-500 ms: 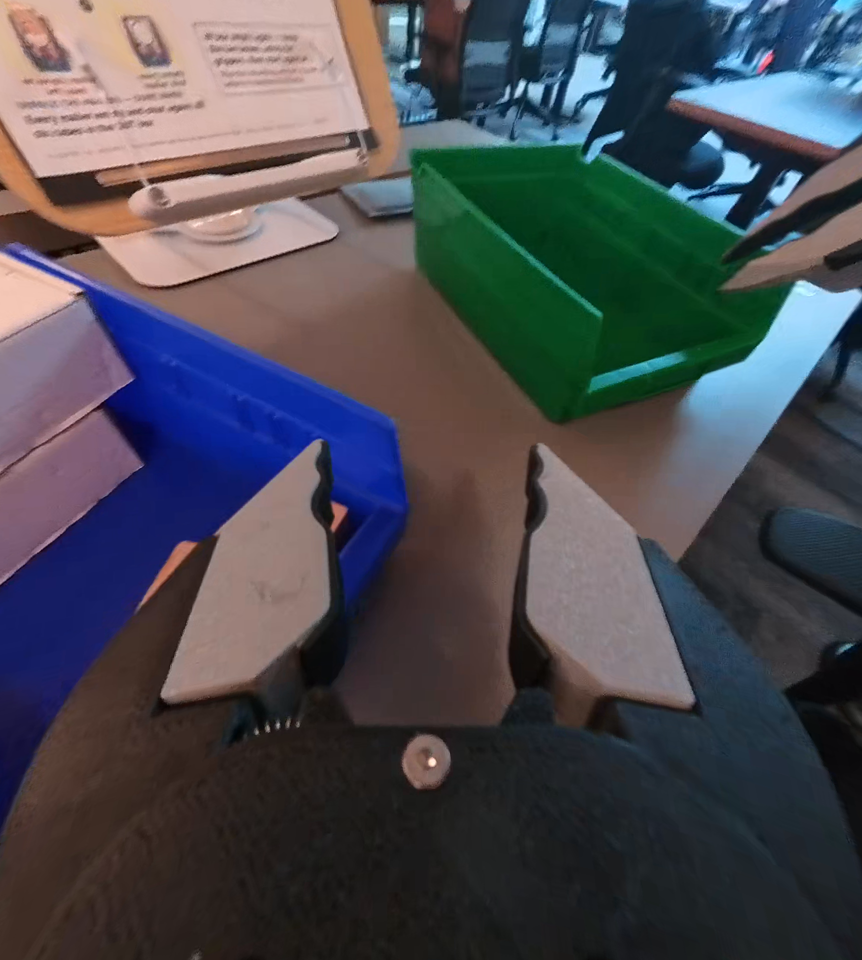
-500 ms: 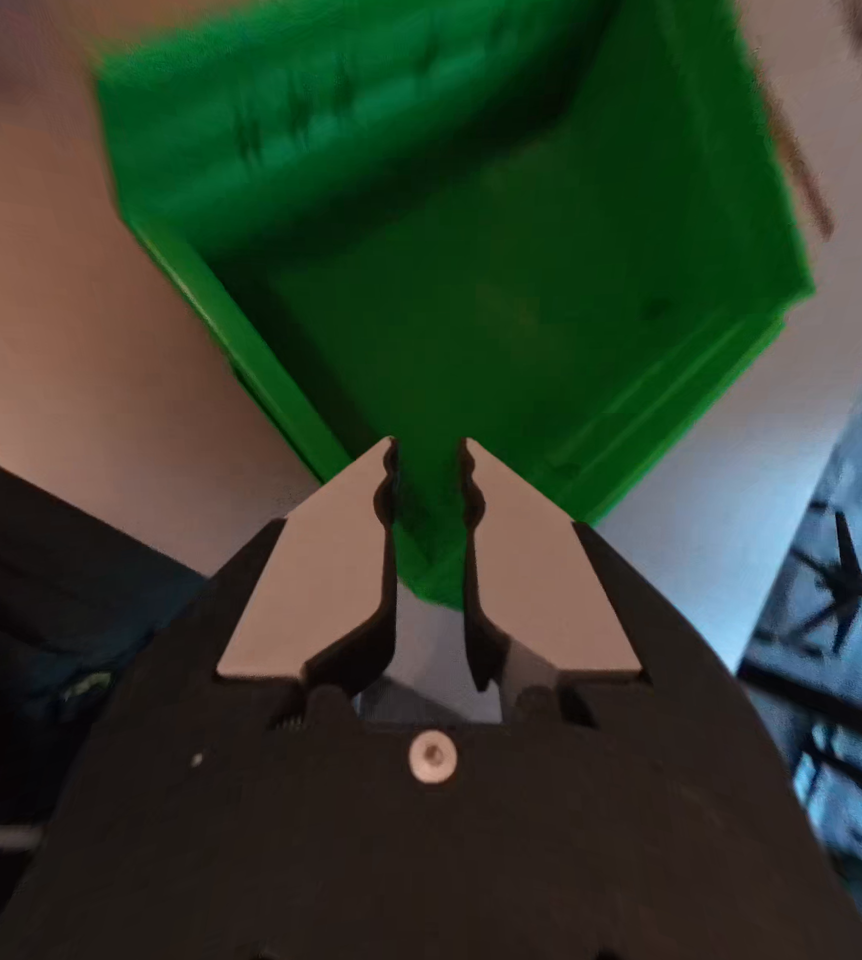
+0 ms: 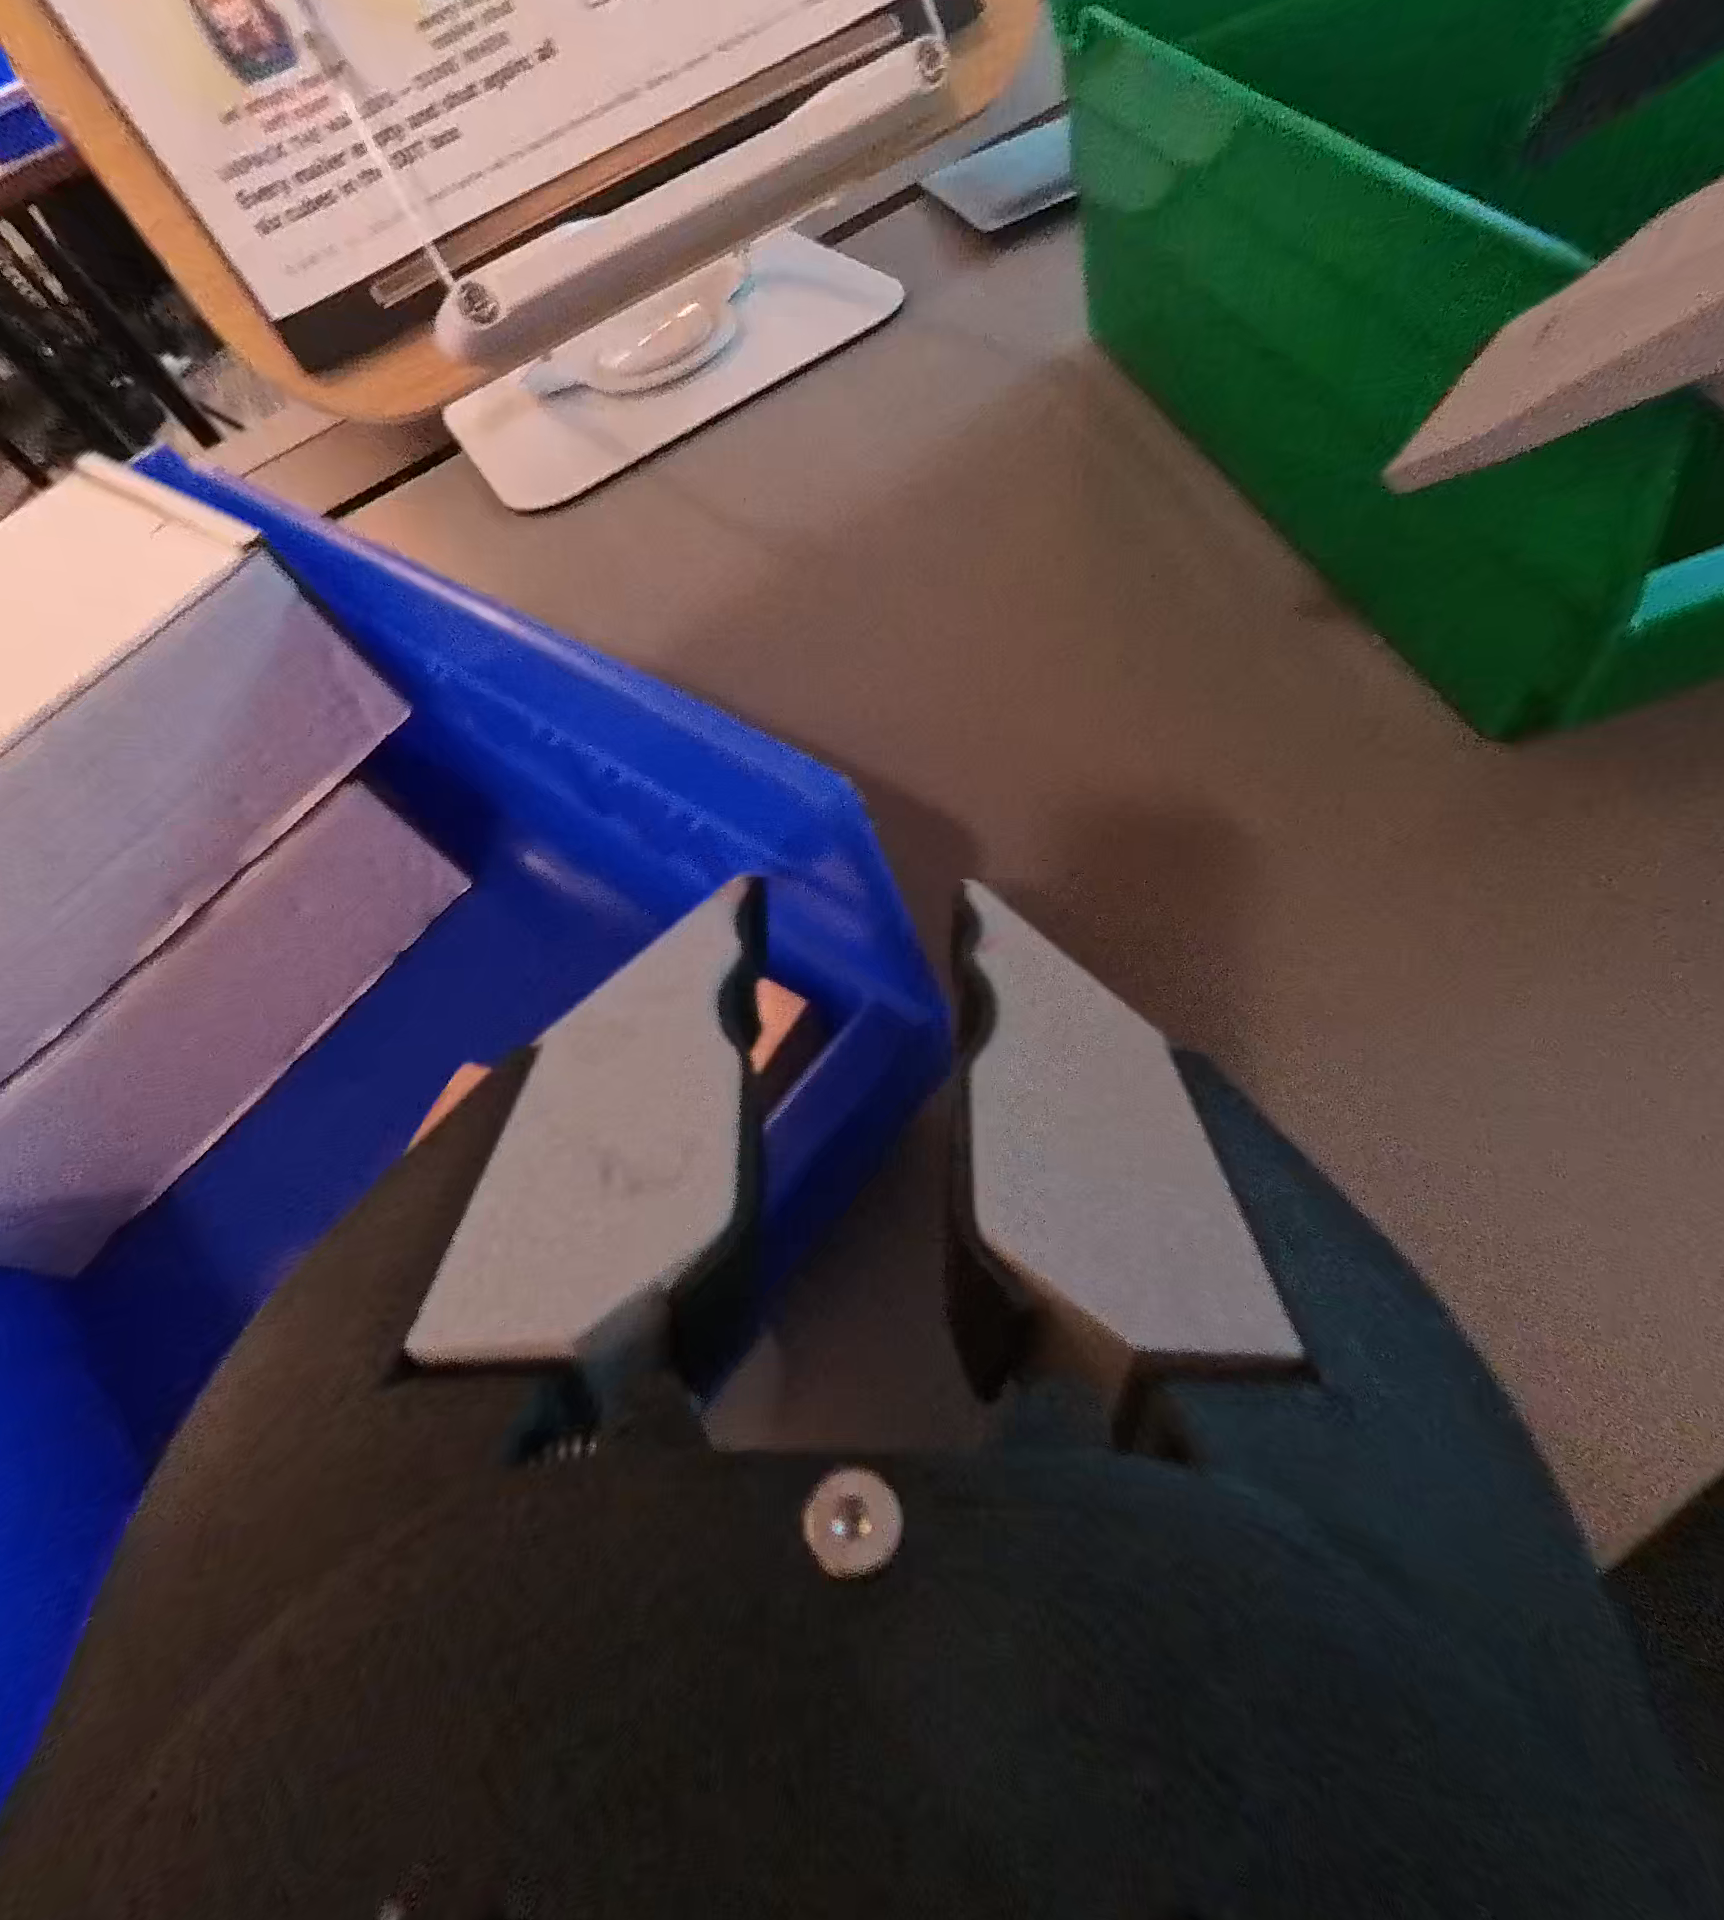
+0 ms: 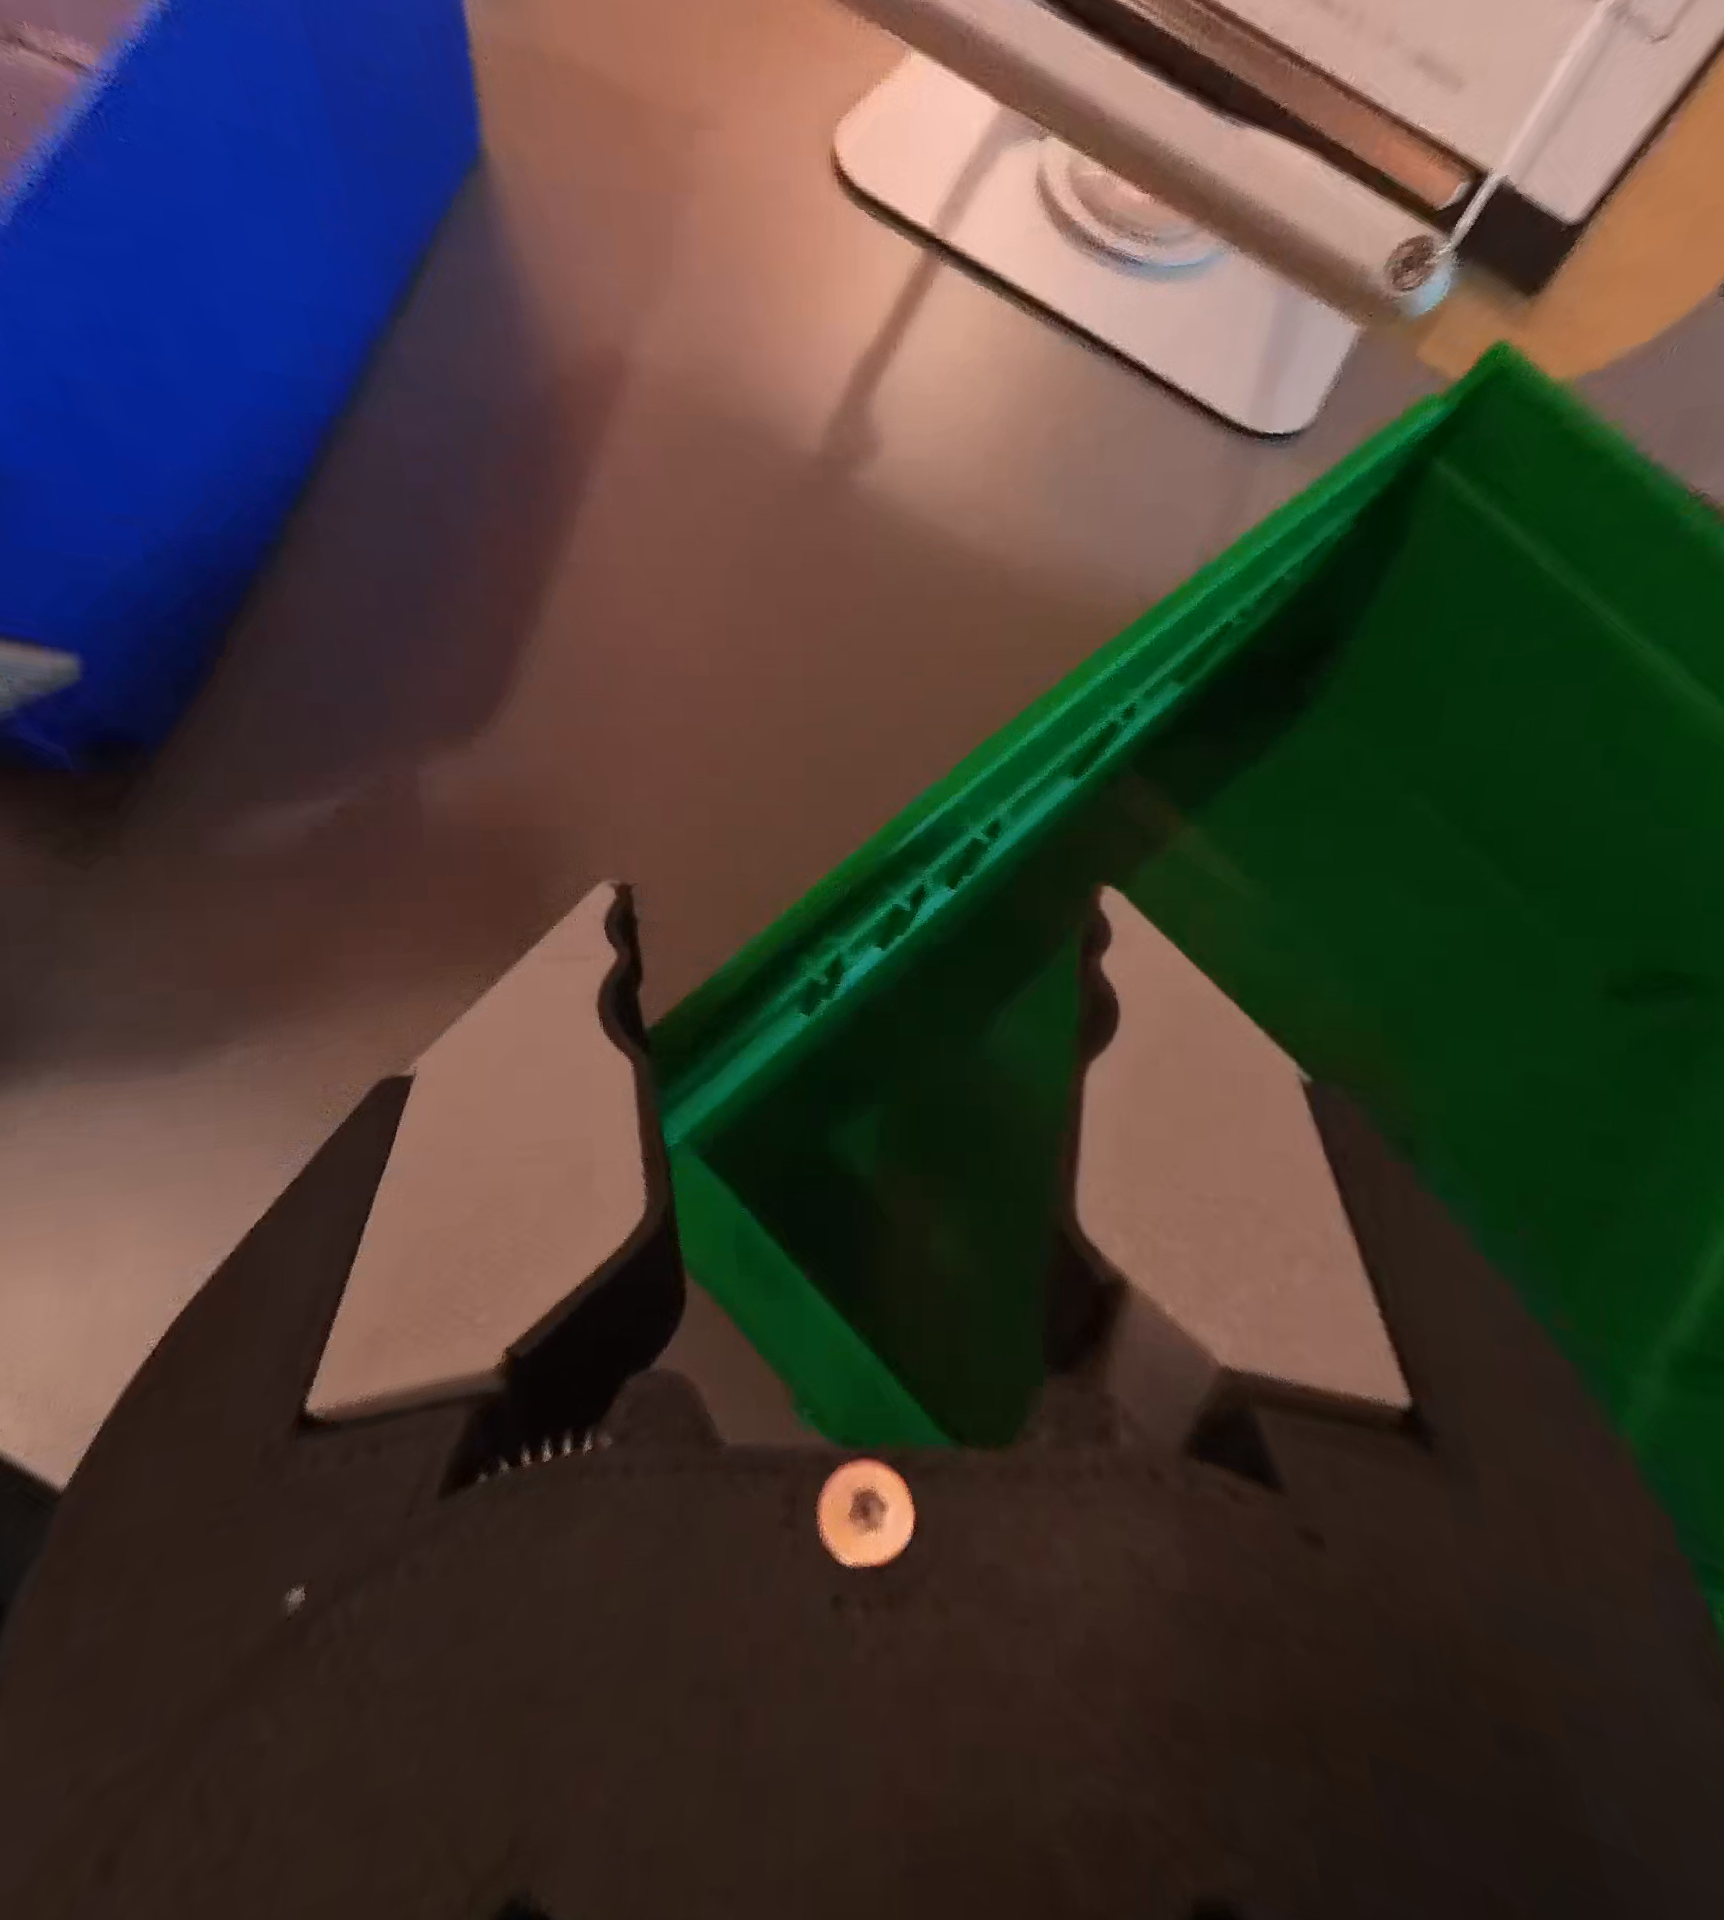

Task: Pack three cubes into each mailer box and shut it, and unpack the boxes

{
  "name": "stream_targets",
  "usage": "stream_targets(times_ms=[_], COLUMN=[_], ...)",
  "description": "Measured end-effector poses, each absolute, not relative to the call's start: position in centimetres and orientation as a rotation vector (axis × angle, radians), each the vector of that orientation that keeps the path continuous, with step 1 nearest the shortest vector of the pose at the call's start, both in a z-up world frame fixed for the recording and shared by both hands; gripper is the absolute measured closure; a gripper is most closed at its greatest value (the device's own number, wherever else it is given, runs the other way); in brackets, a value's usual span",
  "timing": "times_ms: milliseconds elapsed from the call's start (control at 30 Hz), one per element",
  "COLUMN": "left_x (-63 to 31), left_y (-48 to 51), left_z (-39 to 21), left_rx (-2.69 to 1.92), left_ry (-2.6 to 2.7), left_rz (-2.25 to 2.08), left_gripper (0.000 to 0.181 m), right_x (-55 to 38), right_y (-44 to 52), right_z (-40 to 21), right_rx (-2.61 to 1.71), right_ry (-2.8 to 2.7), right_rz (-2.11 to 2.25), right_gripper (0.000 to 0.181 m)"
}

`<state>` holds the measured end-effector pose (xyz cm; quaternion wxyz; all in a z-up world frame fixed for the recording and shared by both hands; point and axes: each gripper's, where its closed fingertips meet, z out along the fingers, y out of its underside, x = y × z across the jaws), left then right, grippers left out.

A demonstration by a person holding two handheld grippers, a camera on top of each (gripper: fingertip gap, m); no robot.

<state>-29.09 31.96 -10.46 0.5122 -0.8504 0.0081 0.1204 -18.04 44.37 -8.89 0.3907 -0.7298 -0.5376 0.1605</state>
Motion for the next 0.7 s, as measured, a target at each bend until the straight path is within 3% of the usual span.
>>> stream_targets(times_ms=[133,200,333,467,600,700], left_x=[-30.2,-30.8,-34.1,-37.1,-38.2,-38.7], left_y=[30.9,29.9,26.9,24.4,25.5,26.2], left_z=[-10.6,-10.7,-10.9,-9.2,-8.2,-9.0], left_rx=[-2.079,-2.117,-2.225,-2.185,-2.049,-2.045], left_ry=[-0.034,-0.030,-0.045,-0.146,-0.197,-0.178], left_rz=[0.058,-0.003,0.033,0.056,0.095,0.205], left_gripper=[0.143,0.156,0.161,0.145,0.117,0.123], right_x=[-17.6,-16.5,-13.1,-11.1,-12.5,-13.2], right_y=[43.8,43.8,45.2,47.2,46.4,46.1], right_z=[-9.5,-9.7,-9.8,-8.2,-7.8,-9.7], right_rx=[-1.902,-1.925,-1.983,-1.972,-1.938,-1.960], right_ry=[-1.433,-1.482,-1.516,-1.401,-1.407,-1.473], right_rz=[0.571,0.589,0.525,0.478,0.563,0.491], right_gripper=[0.099,0.096,0.101,0.119,0.116,0.115])
